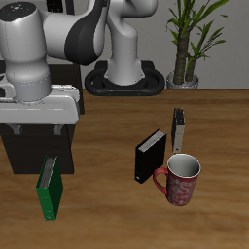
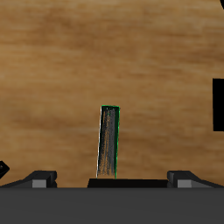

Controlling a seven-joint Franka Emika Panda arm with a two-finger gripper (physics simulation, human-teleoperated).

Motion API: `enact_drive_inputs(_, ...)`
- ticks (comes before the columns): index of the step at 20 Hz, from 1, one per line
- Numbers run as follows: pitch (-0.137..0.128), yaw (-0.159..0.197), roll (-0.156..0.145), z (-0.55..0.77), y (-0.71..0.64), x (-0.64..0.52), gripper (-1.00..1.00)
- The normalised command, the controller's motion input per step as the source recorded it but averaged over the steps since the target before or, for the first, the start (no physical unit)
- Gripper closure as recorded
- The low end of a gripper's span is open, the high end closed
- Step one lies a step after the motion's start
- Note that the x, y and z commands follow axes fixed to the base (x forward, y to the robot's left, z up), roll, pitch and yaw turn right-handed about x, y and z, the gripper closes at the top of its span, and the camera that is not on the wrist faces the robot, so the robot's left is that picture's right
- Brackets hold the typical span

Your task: Place the green book flat on top of the shelf

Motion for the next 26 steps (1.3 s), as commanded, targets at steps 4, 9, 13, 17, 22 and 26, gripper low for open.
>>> enact_drive_inputs(4, -0.023, -0.029, -0.051, -0.42, -0.06, 0.04, -1.00)
enact_drive_inputs(9, -0.029, -0.004, -0.014, -0.29, 0.02, -0.04, -1.00)
enact_drive_inputs(13, -0.014, -0.016, -0.014, -0.42, 0.06, 0.03, -1.00)
enact_drive_inputs(17, -0.027, 0.022, -0.003, -0.41, 0.14, 0.06, -1.00)
enact_drive_inputs(22, 0.017, -0.030, -0.002, -0.33, 0.07, 0.00, -1.00)
enact_drive_inputs(26, 0.030, -0.025, -0.008, -0.32, 0.00, 0.03, -1.00)
